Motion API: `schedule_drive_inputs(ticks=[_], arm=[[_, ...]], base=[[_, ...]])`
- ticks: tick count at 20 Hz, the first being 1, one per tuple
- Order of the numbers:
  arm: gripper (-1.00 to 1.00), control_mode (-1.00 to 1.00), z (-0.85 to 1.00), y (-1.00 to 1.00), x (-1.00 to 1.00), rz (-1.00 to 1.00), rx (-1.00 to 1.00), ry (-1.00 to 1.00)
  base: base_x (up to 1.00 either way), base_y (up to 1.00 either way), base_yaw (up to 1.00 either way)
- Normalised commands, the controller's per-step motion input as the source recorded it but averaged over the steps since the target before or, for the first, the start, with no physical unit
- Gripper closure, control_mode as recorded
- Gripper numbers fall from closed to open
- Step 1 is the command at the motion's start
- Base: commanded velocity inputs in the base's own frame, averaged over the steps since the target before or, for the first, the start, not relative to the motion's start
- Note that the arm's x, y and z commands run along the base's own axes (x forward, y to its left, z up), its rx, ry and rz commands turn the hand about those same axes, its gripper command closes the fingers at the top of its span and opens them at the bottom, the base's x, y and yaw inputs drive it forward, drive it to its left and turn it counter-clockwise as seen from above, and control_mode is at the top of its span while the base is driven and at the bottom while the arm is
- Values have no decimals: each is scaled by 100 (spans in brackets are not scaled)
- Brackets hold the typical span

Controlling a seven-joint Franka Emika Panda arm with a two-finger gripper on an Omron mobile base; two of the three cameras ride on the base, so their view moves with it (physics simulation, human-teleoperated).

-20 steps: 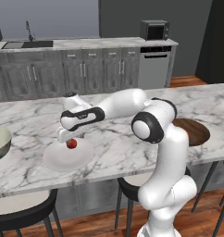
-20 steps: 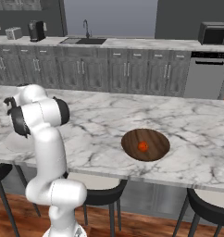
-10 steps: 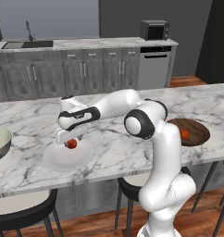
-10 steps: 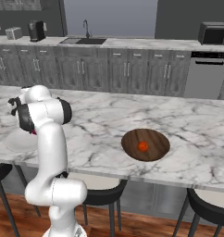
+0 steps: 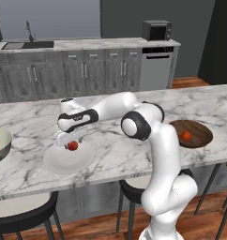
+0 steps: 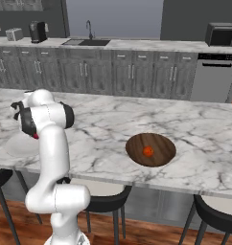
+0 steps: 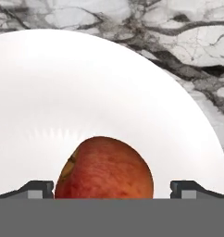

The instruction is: Take the fruits from the plate on the dining counter and place two fruits in each bowl.

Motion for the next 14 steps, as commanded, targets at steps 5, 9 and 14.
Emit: schedule_drive_inputs(ticks=[5, 9, 14], arm=[[-100, -100, -23, 0, 0, 0, 0, 0], [100, -100, -9, 0, 0, 0, 0, 1], [100, -100, 11, -16, -17, -1, 0, 2]], base=[[0, 0, 0], [0, 0, 0], [0, 0, 0]])
